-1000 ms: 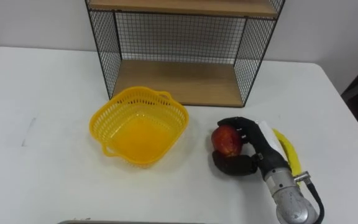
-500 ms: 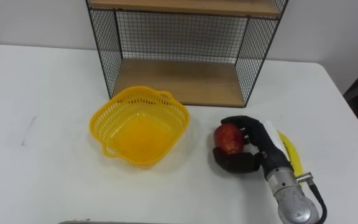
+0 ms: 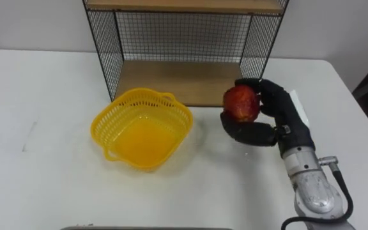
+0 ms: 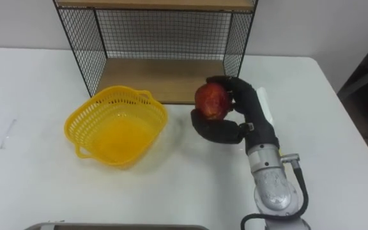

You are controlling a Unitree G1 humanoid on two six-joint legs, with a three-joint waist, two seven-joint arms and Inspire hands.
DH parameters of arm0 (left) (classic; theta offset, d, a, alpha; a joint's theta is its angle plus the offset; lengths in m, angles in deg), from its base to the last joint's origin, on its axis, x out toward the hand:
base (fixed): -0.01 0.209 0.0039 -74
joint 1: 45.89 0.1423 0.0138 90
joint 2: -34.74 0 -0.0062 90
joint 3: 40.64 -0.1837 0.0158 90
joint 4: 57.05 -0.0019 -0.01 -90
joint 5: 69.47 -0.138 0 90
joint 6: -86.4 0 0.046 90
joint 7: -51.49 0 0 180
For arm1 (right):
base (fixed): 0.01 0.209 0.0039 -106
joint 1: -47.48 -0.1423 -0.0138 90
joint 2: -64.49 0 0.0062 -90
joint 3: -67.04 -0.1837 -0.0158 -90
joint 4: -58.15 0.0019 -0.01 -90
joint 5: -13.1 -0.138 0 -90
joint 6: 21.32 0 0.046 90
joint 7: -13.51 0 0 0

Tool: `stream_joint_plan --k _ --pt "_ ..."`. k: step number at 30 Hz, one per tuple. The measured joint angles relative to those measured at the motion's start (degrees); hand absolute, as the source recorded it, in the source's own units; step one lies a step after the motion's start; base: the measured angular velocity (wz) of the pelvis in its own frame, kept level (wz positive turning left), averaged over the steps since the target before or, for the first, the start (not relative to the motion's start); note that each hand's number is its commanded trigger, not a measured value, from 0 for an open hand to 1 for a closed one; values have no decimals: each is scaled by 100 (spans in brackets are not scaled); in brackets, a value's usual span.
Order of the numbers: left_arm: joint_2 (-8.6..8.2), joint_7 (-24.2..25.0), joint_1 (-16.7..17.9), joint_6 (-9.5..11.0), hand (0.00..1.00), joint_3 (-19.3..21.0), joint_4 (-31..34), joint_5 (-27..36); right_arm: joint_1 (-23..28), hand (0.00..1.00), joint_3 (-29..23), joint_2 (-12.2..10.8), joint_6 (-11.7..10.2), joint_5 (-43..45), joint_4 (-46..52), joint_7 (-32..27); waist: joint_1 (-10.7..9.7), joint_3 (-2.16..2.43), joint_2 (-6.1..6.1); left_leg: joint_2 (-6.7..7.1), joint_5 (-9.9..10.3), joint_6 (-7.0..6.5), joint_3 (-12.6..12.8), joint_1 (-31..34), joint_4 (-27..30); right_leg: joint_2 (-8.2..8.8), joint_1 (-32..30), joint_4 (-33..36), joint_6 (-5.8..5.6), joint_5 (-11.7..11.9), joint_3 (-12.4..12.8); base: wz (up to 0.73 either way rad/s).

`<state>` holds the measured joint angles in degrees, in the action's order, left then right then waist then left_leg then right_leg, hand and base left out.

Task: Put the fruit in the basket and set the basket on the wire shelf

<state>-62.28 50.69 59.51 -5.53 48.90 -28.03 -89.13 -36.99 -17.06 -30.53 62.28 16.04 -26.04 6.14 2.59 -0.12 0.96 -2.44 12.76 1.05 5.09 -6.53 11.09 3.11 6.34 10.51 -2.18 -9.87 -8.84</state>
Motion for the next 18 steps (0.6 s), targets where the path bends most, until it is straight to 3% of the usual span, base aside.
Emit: stream_joint_plan --k 5,11,18 --pt "3 -31 -28 66 0 -44 -110 3 -12 100 -11 3 -11 -56 200 -102 46 -2 -8 0 -1 0 8 -11 -36 -10 3 -5 0 0 28 0" --pt "-1 8 -162 74 0 -45 -264 7 -200 100 54 22 -10 263 379 -143 265 3 5 -1 -2 0 47 -15 -64 -13 -46 8 0 0 75 -5" --pt "-1 19 -283 54 0 -229 -266 -12 -738 100 651 50 24 818 411 275 311 -7 52 0 -3 0 -19 76 -48 -14 -97 10 1 0 28 4"
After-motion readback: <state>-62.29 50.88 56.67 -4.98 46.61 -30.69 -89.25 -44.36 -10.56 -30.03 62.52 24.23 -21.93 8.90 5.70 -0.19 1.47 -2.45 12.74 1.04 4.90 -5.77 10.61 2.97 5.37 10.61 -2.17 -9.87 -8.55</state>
